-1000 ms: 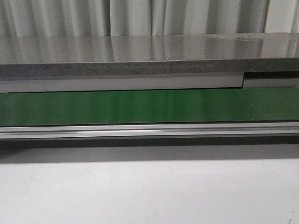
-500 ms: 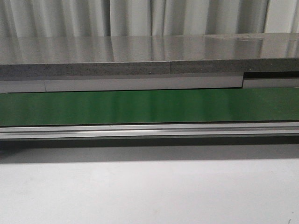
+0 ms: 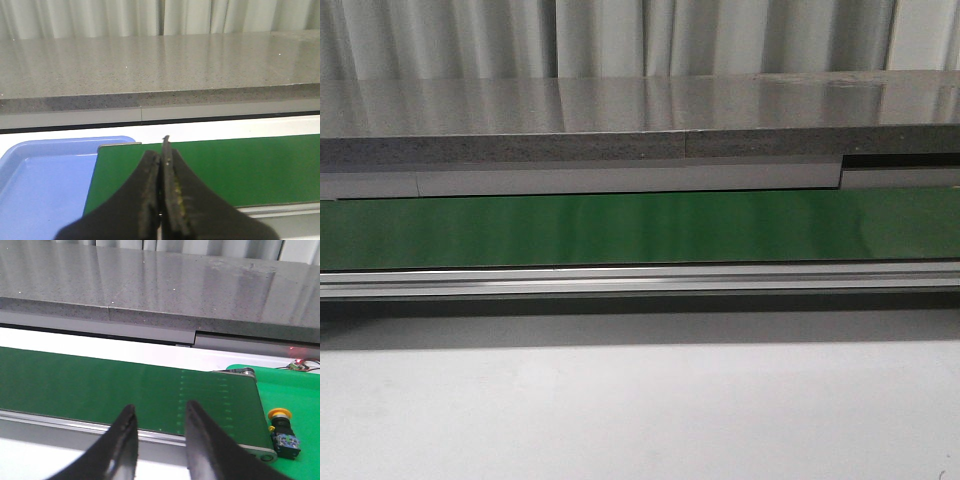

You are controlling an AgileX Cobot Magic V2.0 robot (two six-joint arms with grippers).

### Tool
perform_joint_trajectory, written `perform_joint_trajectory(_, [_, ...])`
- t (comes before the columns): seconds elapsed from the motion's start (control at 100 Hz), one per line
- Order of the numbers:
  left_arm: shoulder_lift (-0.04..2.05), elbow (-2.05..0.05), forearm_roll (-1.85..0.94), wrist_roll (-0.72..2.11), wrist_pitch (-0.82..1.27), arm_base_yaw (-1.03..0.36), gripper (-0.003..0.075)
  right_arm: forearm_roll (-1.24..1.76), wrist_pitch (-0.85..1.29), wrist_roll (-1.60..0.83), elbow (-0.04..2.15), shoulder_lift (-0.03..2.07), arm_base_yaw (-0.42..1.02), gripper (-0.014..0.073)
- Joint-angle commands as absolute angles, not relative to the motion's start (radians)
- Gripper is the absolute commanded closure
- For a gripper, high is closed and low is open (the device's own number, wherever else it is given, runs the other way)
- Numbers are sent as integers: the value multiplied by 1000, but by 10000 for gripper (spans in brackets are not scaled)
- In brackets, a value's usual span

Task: Move button from left to right

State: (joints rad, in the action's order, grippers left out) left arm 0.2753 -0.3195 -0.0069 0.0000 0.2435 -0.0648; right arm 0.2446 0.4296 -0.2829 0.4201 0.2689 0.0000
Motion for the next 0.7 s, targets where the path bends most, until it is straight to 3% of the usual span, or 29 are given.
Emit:
perform_joint_trajectory(0.0, [283,-346,-17,0,161,-73,741,258,352,-284,447,275,1,479])
perform_joint_trajectory(0.16, [283,-346,-17,0,161,-73,741,258,347,-284,447,275,1,664])
perform_joint_trajectory(0.69, [283,-346,-17,0,161,-73,741,258,348,-284,447,275,1,660])
